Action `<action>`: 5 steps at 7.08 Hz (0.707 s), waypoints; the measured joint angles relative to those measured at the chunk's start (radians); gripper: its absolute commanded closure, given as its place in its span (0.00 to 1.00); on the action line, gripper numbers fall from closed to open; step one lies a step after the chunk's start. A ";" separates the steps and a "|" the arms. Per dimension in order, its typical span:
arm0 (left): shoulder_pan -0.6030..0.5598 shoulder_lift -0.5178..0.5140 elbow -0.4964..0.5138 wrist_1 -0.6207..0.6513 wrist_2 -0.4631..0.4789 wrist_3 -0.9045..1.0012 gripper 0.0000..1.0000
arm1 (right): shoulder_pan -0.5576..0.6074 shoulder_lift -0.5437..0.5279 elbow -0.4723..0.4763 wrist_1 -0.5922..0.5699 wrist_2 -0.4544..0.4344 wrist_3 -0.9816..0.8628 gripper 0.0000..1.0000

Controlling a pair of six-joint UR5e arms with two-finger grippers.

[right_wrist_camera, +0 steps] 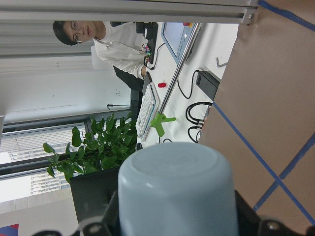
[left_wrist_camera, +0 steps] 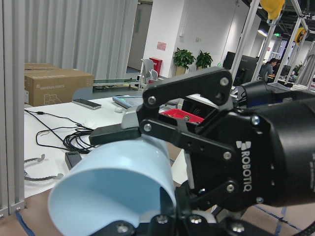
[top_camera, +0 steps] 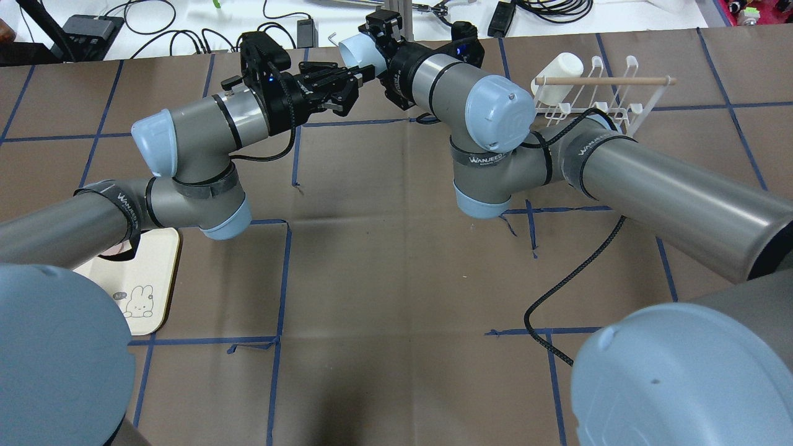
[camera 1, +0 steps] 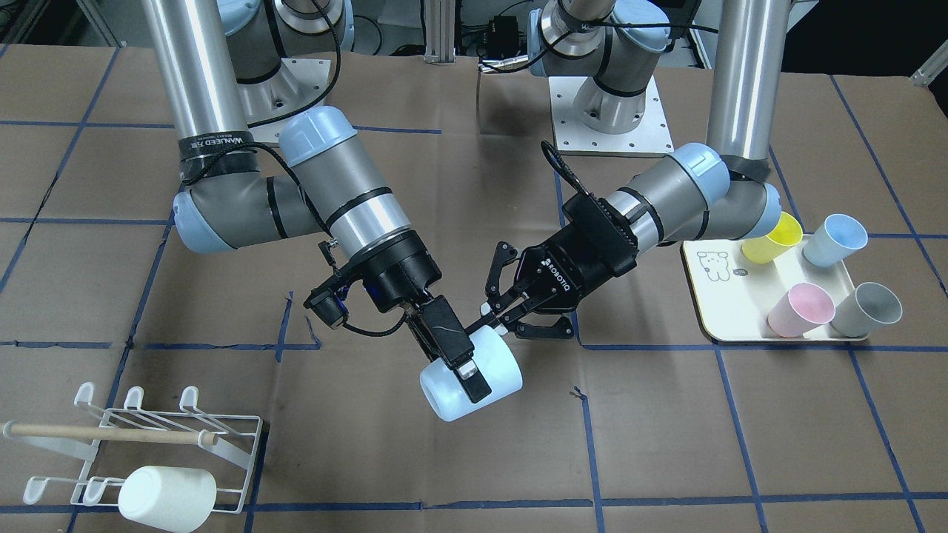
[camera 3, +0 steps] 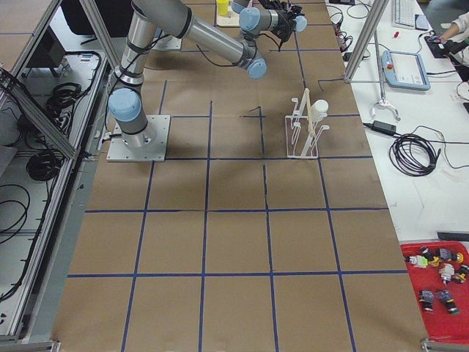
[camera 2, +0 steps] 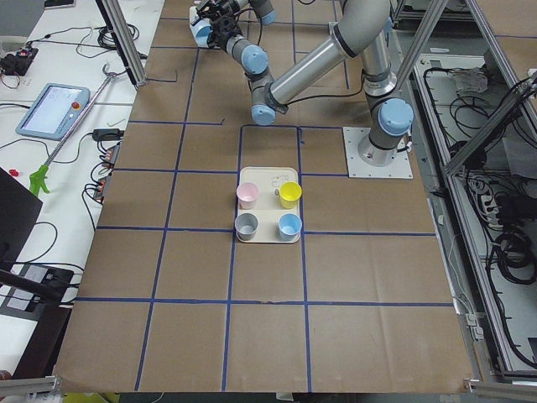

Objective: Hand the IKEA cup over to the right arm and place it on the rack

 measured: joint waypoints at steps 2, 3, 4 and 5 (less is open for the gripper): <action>0.000 0.001 0.009 0.000 0.004 -0.025 0.27 | 0.000 -0.002 0.000 0.000 0.000 -0.001 0.56; 0.000 0.001 0.015 0.000 0.011 -0.035 0.10 | 0.000 -0.002 0.000 0.000 0.000 -0.001 0.56; 0.001 0.002 0.018 0.000 0.017 -0.040 0.04 | 0.000 -0.002 0.000 0.000 0.000 -0.001 0.56; 0.005 0.004 0.016 0.002 0.019 -0.040 0.03 | 0.000 -0.003 0.000 0.000 0.000 -0.001 0.56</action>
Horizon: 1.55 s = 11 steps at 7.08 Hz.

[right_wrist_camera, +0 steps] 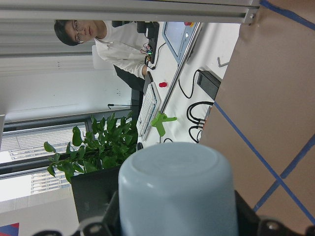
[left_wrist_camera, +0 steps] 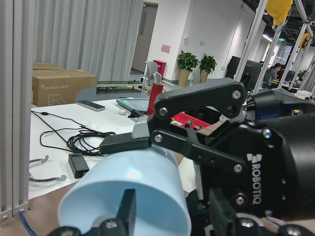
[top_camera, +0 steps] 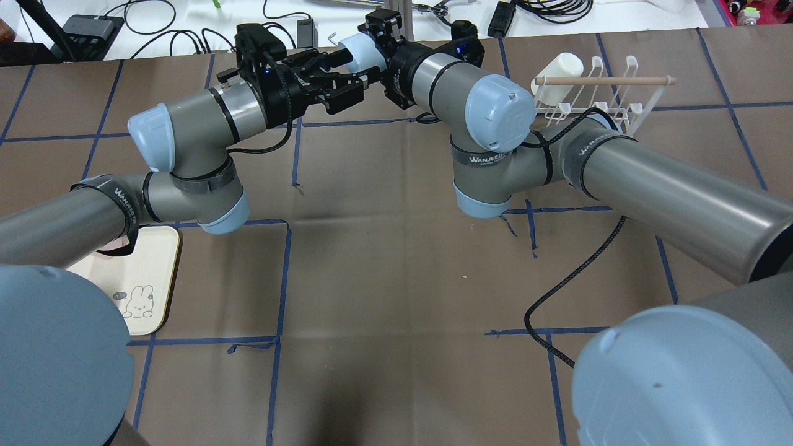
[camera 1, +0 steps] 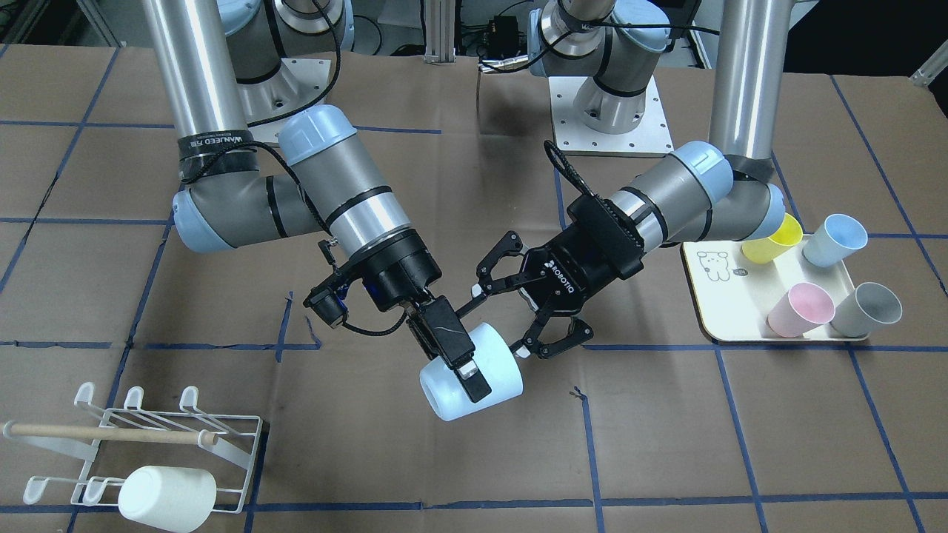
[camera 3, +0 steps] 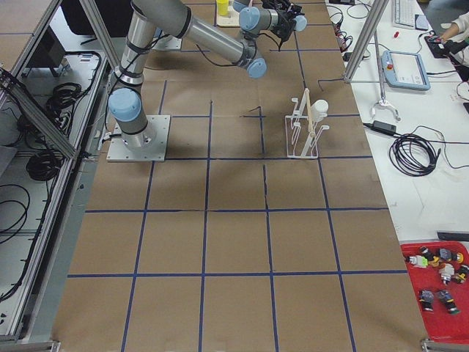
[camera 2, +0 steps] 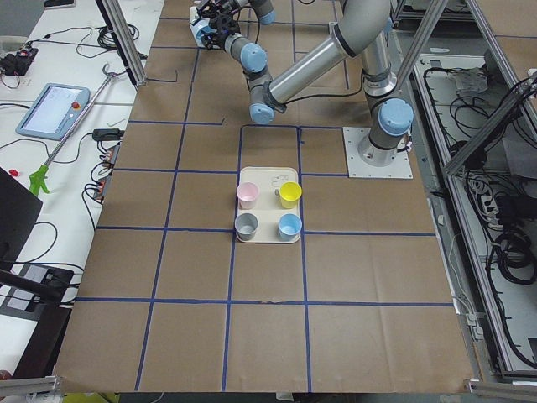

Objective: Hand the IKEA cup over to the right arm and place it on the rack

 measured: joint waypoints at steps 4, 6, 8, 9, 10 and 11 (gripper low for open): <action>0.135 0.004 -0.065 0.092 -0.062 0.002 0.03 | -0.007 -0.002 -0.005 0.002 0.000 -0.004 0.62; 0.175 -0.003 -0.025 0.061 -0.038 0.001 0.03 | -0.054 -0.002 -0.023 0.004 0.003 -0.026 0.81; 0.160 -0.017 0.129 -0.148 0.174 0.001 0.02 | -0.136 -0.011 -0.061 0.022 0.001 -0.216 0.87; 0.141 -0.013 0.215 -0.302 0.286 0.001 0.02 | -0.181 -0.021 -0.079 0.049 -0.003 -0.393 0.91; 0.109 -0.008 0.295 -0.475 0.409 0.001 0.02 | -0.229 -0.032 -0.093 0.089 -0.010 -0.622 0.91; 0.067 -0.001 0.351 -0.630 0.533 0.000 0.02 | -0.269 -0.039 -0.101 0.129 -0.015 -0.863 0.91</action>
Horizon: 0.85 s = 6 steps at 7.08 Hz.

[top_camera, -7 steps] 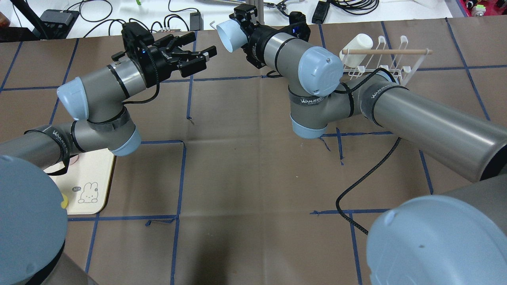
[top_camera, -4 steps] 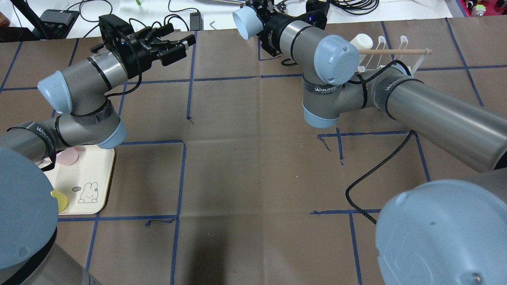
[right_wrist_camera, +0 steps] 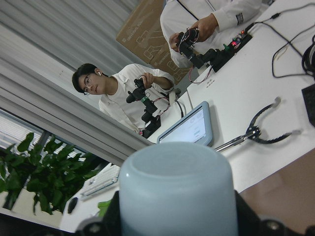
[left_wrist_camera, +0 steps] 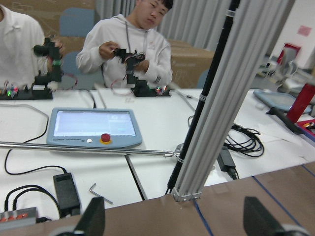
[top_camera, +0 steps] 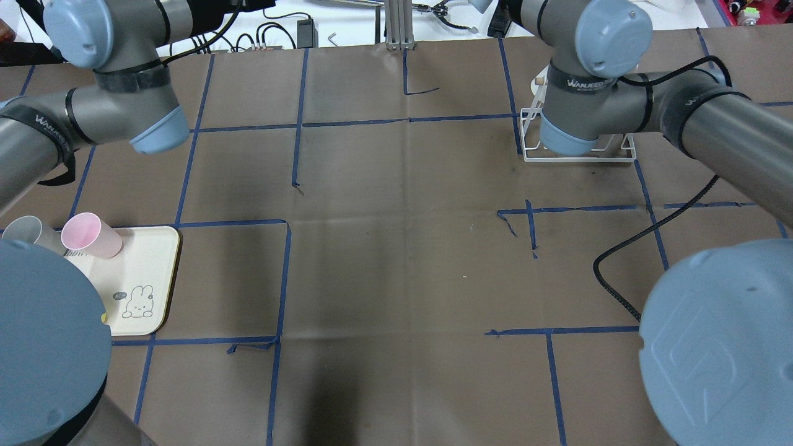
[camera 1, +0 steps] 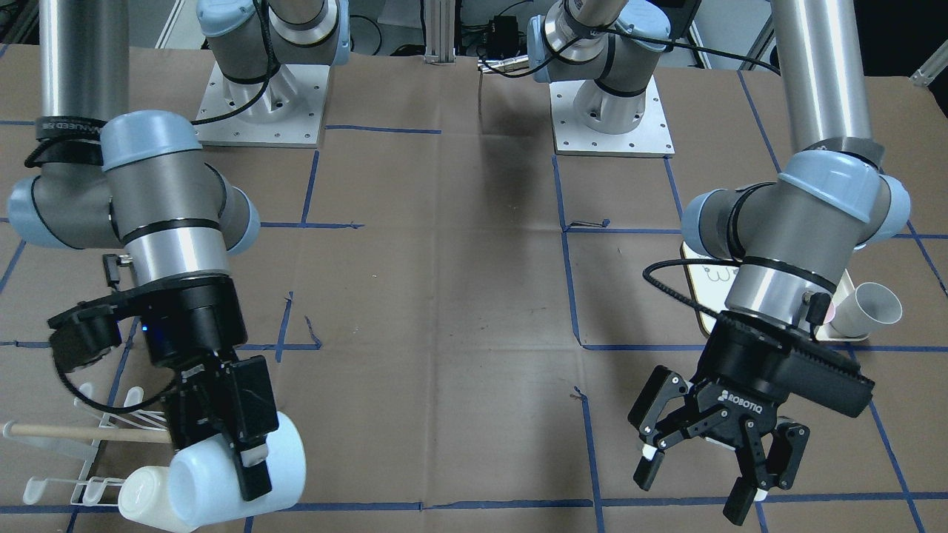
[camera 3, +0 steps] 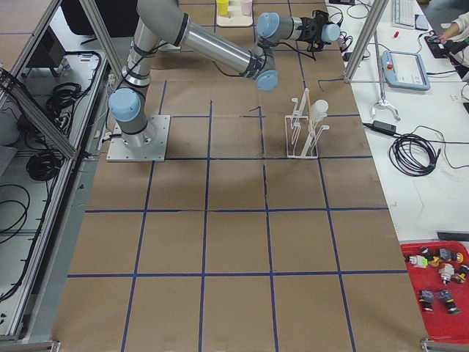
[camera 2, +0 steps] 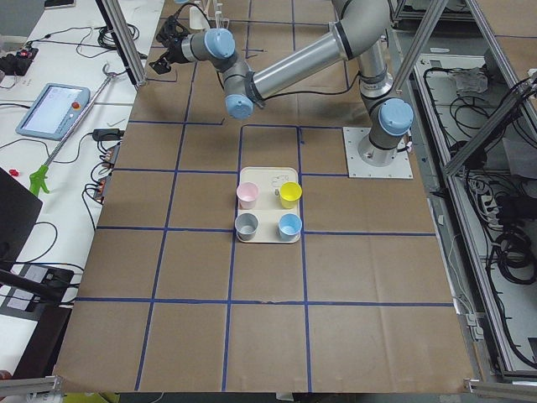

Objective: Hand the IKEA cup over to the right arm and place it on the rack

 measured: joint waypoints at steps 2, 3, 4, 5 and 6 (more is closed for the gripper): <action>-0.067 0.065 0.025 -0.307 0.205 -0.001 0.02 | -0.086 -0.002 -0.006 0.078 -0.013 -0.399 0.91; -0.074 0.125 0.024 -0.510 0.258 -0.002 0.02 | -0.139 0.004 -0.009 0.123 -0.017 -0.544 0.91; -0.072 0.187 0.031 -0.728 0.296 -0.002 0.01 | -0.187 0.014 -0.011 0.150 -0.018 -0.655 0.91; -0.067 0.244 0.043 -0.927 0.346 -0.001 0.01 | -0.224 0.027 -0.011 0.170 -0.017 -0.739 0.91; -0.064 0.299 0.049 -1.096 0.385 -0.001 0.01 | -0.257 0.036 -0.010 0.193 -0.015 -0.802 0.91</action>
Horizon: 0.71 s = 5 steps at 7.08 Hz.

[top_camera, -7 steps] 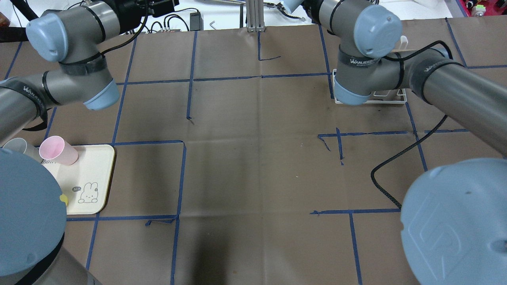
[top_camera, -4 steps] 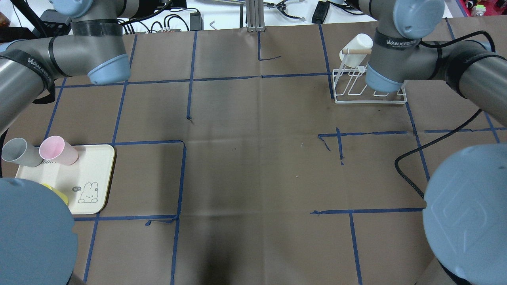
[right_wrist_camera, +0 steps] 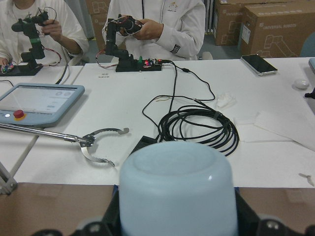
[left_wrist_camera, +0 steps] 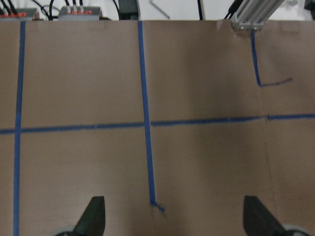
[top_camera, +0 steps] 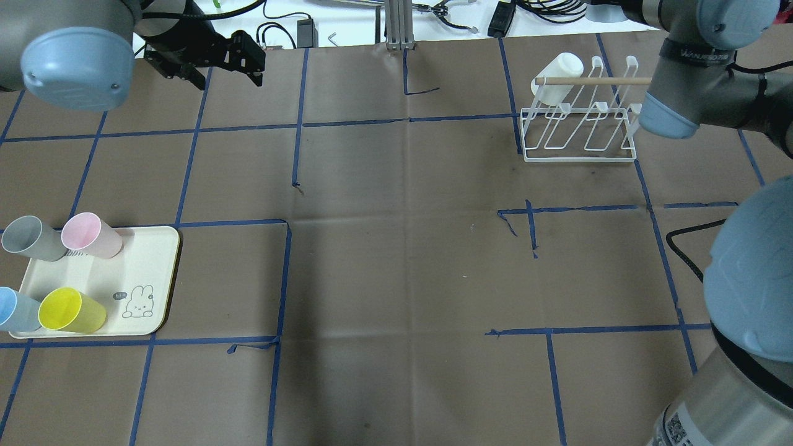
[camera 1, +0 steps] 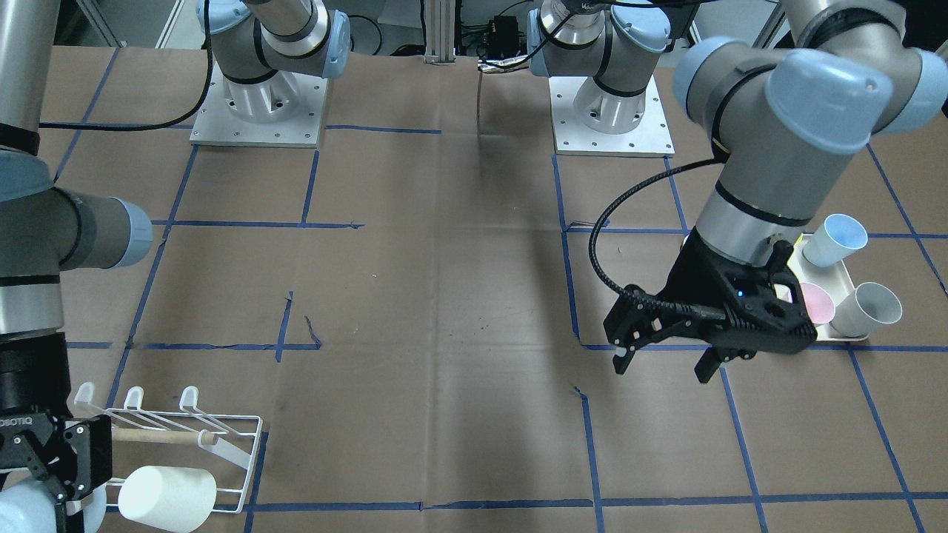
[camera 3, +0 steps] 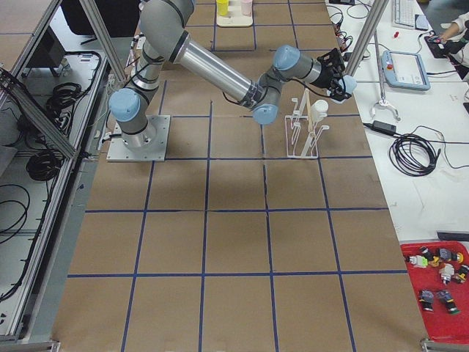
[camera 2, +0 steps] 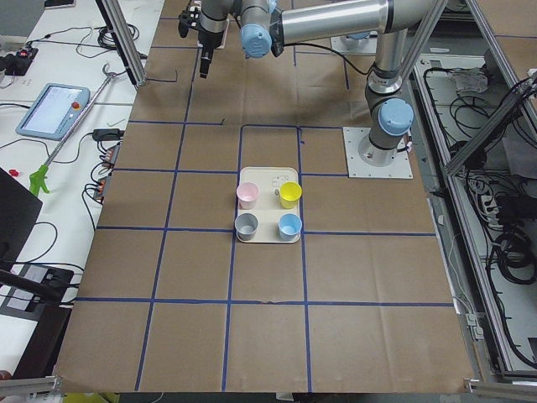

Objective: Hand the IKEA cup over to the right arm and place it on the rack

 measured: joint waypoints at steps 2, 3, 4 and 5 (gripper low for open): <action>0.001 0.091 -0.017 -0.205 0.025 -0.001 0.01 | -0.045 -0.002 0.021 0.027 0.000 -0.060 0.91; 0.001 0.113 -0.037 -0.236 0.027 0.000 0.01 | -0.055 -0.007 0.045 0.028 0.000 -0.067 0.91; 0.001 0.124 -0.058 -0.246 0.029 0.000 0.01 | -0.063 -0.006 0.067 0.024 0.001 -0.069 0.91; 0.001 0.134 -0.073 -0.246 0.031 0.001 0.01 | -0.068 -0.003 0.082 0.019 0.002 -0.070 0.91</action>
